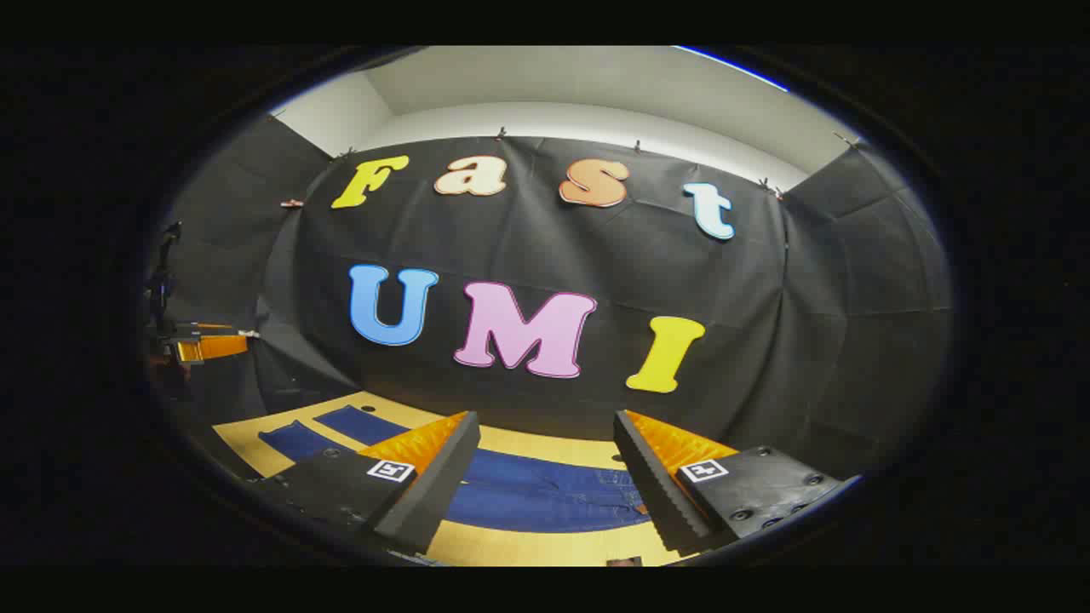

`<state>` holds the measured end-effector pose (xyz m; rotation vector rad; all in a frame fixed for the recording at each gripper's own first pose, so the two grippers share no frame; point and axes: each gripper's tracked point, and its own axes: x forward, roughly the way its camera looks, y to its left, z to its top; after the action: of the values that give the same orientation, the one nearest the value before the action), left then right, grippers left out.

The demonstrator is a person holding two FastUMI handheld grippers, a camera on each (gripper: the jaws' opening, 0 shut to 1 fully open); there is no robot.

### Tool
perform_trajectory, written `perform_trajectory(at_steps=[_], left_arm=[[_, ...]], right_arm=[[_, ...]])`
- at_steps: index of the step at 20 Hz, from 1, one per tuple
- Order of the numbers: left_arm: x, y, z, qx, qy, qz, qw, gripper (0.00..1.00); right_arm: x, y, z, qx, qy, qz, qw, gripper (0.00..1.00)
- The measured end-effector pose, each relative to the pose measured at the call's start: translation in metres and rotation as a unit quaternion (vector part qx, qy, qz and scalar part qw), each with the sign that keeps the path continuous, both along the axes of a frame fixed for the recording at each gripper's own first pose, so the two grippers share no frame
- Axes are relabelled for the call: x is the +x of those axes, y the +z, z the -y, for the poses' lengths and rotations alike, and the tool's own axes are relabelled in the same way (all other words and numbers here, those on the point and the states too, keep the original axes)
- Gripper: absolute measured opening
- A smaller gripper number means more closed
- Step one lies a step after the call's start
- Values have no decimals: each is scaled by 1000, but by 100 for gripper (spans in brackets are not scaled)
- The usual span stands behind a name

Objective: Grasp the waist and the cuffs of the jeans and fold them to make the two legs overlap; first hold the waist and fold one-third of the jeans toward the cuffs, then hold the cuffs and fold the remaining one-third in the same direction to finish folding.

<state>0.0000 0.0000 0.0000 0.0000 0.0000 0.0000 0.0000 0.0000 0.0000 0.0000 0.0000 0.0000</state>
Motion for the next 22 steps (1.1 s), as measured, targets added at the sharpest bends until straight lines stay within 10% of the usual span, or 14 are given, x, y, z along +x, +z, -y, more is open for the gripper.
perform_trajectory(at_steps=[22], left_arm=[[22,-13,4,14,-77,-28,997,96]], right_arm=[[1,-5,65,-50,-66,-8,997,97]])
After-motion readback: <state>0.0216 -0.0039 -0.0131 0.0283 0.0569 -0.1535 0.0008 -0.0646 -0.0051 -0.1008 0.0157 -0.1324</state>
